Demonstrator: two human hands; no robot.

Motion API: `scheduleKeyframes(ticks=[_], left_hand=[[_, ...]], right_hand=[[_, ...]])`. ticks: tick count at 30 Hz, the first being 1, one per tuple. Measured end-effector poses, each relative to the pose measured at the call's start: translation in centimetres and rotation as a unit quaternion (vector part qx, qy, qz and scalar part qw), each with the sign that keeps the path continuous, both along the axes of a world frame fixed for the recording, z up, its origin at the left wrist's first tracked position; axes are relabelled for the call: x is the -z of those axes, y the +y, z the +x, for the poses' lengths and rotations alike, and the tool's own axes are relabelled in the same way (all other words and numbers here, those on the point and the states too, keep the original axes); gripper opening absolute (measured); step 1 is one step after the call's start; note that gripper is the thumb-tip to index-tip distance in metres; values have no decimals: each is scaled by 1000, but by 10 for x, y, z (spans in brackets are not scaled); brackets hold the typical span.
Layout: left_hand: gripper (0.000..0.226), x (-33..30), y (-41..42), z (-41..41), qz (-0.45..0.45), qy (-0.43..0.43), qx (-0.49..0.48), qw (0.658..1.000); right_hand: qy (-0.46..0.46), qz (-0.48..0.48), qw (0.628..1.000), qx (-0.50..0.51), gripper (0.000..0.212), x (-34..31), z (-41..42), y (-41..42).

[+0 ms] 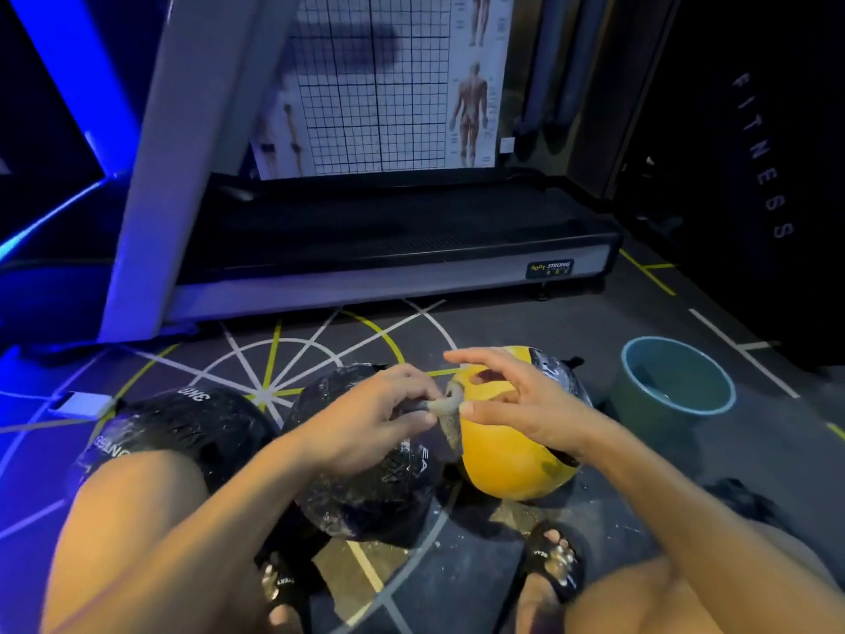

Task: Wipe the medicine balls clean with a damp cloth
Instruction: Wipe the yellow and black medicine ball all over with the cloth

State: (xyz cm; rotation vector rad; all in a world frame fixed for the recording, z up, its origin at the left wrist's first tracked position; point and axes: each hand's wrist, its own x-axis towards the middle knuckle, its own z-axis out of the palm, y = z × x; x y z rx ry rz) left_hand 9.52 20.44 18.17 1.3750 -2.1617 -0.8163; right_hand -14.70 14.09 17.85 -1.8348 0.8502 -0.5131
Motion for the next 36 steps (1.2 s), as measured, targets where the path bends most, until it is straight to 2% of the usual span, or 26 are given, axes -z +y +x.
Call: scheduleKeyframes(ticks=[3,6,10,13,15,17,20,22,24,28,31,33,36], left_hand=[[10,-32,-3,-9,17,-37,41,998],[6,-58,-14,-16,4,-62,50,997],[6,-76,-29,-27,12,-58,58,997],[10,-72,-36,-35,34,-11,72,997],[11,-63,-41,-40,66,63,61,994],[10,-53,-46,-45,92,145,46,984],[9,-37,-57,-58,125,229,35,965],[11,-25,-67,-69,141,244,33,959],[13,-14,-81,-79,165,245,54,954],[30,11,-111,-104,231,204,120,944],[32,38,-126,-134,232,201,137,942],[27,65,-133,-149,236,223,139,935],[28,107,-142,-163,252,272,103,923]], right_hand=[[22,-10,999,-33,45,-7,-10,8],[-37,12,999,3,12,-12,-19,18],[-94,28,994,55,6,-20,-34,27],[-99,55,990,79,8,-26,-42,29],[-122,102,984,81,13,-29,-48,30],[-156,141,974,82,28,-29,-54,30],[-183,156,959,151,38,-27,-60,26],[-180,149,952,195,39,-24,-68,20],[-170,139,949,224,32,-21,-80,12],[-94,117,955,255,23,-11,-105,-3],[-75,128,946,289,20,9,-119,-17],[-82,150,933,317,21,26,-129,-27],[-113,236,909,325,37,59,-146,-36]])
